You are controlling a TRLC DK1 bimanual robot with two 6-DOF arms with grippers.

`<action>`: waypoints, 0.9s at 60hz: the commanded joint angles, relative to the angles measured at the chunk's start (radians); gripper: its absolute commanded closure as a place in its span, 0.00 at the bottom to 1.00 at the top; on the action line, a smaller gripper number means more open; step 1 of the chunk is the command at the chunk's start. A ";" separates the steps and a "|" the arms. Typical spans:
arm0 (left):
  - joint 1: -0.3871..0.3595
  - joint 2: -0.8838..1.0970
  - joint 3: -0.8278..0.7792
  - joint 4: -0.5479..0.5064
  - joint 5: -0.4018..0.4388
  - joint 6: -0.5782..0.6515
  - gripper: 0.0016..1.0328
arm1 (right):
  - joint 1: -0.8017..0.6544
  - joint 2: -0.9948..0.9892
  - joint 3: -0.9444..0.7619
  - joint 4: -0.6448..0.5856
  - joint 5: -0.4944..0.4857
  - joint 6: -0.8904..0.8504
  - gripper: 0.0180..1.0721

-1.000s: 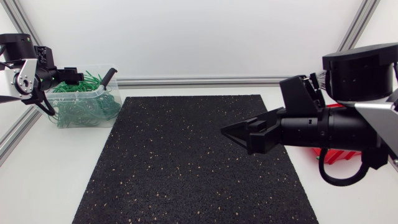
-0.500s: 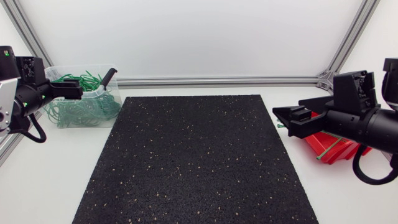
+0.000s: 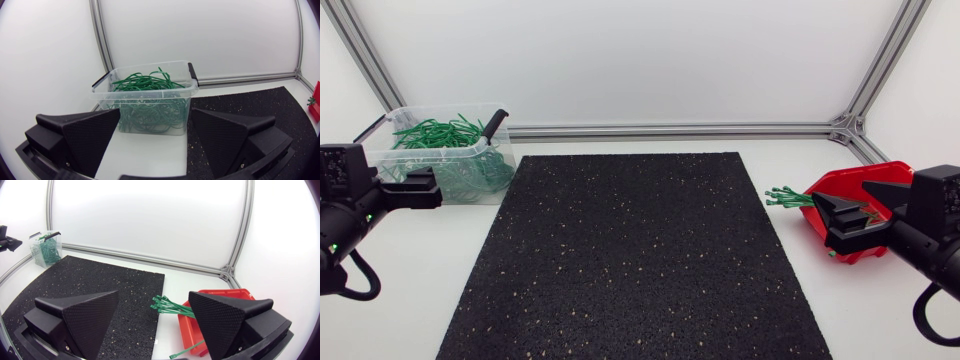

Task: Take a green cable tie from the red box, thread the tail through the head to close it, then place it in the transparent bin on the left.

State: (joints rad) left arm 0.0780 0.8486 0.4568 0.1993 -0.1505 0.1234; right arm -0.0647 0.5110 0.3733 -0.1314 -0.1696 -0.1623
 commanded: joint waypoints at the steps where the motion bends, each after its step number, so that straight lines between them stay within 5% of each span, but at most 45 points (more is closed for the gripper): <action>1: -0.021 -0.109 -0.079 0.008 0.017 -0.016 0.04 | -0.007 -0.050 -0.048 0.020 0.013 -0.010 0.04; 14: -0.109 -0.347 -0.265 0.012 0.026 -0.010 0.04 | 0.010 -0.158 -0.124 0.046 0.049 0.030 0.04; 54: -0.088 -0.689 -0.396 -0.131 0.111 -0.087 0.04 | 0.063 -0.498 -0.364 0.128 0.165 0.157 0.04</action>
State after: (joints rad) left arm -0.0200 0.1974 0.0956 0.0769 -0.0525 0.0681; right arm -0.0128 0.0498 0.0521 -0.0216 -0.0204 -0.0395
